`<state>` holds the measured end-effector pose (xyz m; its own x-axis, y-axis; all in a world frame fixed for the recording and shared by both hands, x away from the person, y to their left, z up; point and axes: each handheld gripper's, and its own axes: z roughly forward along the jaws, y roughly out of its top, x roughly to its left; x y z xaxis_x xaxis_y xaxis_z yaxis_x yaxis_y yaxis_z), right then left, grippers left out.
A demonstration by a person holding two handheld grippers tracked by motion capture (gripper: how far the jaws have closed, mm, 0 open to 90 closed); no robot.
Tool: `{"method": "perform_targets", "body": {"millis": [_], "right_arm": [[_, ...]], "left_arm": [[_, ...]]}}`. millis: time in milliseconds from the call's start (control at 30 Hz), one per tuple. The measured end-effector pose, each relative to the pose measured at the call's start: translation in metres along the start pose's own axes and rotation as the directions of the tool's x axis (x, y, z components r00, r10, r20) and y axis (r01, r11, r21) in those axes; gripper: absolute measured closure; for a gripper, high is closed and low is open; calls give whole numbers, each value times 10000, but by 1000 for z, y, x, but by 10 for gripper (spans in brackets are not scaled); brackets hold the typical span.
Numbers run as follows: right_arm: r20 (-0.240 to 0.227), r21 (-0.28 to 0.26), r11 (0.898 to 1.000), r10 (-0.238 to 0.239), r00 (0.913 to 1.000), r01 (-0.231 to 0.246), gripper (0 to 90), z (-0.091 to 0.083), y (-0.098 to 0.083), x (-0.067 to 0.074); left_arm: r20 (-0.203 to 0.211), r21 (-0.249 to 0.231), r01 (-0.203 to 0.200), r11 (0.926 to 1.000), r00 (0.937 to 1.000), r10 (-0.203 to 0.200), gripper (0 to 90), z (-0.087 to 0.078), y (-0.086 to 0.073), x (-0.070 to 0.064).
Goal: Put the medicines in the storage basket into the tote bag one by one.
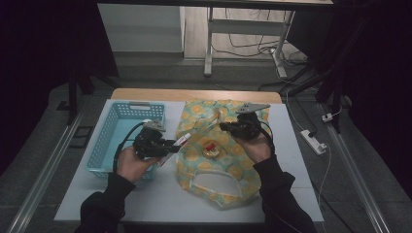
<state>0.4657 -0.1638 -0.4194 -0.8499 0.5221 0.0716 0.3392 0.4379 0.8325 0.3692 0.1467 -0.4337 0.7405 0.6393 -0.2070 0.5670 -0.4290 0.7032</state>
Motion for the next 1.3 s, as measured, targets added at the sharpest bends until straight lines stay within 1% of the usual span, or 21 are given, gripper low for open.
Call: {"method": "perform_targets", "body": {"millis": [67,133,267,333,433,667,833,1000,1167,1233,1300], "right_arm": [[-8,8,10000,12,10000,-12,898,0,0,0],[-12,10,10000,35,10000,-35,897,0,0,-1],[-19,4,10000,52,10000,-52,898,0,0,-1],[-17,3,10000,55,10000,-55,898,0,0,-1],[-14,-6,10000,59,10000,-59,898,0,0,-1],[-52,-27,10000,77,10000,-77,898,2,0,-1],[-50,-63,9999,80,10000,-81,898,2,0,-1],[-95,-71,9999,99,9999,-100,898,2,0,0],[-86,-25,10000,75,9999,-76,898,3,0,0],[-86,-13,10000,71,9999,-71,898,3,-1,0],[-80,-14,10000,77,9999,-77,898,4,-1,0]], "left_arm": [[7,74,-113,9999,9999,113,717,5,4,-2],[140,121,-140,9998,9998,138,717,11,7,-4],[159,272,-367,9990,9992,363,717,23,15,-9],[106,356,-468,9983,9989,465,717,29,18,-11],[168,434,-525,9977,9985,519,717,38,23,-13],[291,479,-446,9979,9986,432,717,63,31,-13],[337,432,-468,9980,9984,453,716,77,38,-13],[272,410,-397,9984,9989,386,716,89,45,-11],[118,514,-361,9980,9993,355,715,103,50,-8],[136,447,-318,9985,9994,312,715,107,51,-6],[18,468,-323,9984,9995,322,715,112,52,-5]]}}
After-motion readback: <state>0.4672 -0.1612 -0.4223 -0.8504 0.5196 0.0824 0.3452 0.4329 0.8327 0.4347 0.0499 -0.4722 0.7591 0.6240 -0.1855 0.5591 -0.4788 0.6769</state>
